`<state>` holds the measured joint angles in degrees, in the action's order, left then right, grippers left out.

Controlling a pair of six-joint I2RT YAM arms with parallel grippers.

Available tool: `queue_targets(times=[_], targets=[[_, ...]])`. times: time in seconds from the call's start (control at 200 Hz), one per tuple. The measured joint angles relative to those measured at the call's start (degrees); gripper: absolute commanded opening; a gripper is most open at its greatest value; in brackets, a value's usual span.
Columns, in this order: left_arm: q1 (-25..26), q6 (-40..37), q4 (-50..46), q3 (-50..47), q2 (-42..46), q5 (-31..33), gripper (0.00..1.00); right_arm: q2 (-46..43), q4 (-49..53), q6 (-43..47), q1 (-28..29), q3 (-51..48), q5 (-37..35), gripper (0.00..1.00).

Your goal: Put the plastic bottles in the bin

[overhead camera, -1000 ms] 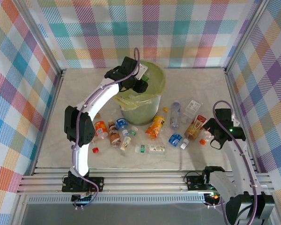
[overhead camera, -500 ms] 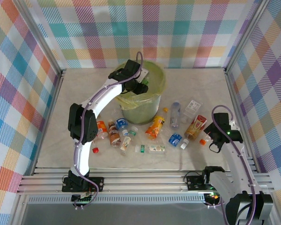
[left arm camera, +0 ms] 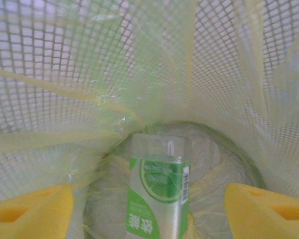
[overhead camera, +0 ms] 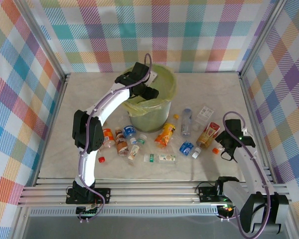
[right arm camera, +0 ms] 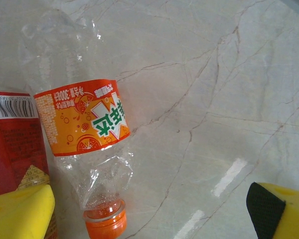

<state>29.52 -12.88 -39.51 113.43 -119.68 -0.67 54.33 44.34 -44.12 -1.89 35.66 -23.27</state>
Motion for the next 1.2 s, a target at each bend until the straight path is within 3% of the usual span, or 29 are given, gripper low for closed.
queue_targets(times=[0.31,0.695,1.205], targets=[[0.00,2.54,-0.28,0.00,3.23,2.14,0.81,3.54,-2.75,1.40,-1.20,0.00,2.67,1.00],[0.00,8.24,0.90,-3.13,19.30,2.69,0.81,9.29,-5.90,4.11,-3.26,0.02,4.83,1.00],[0.00,16.55,7.52,-24.63,42.27,6.01,0.79,17.66,-10.29,7.54,-6.16,2.05,8.59,1.00]])
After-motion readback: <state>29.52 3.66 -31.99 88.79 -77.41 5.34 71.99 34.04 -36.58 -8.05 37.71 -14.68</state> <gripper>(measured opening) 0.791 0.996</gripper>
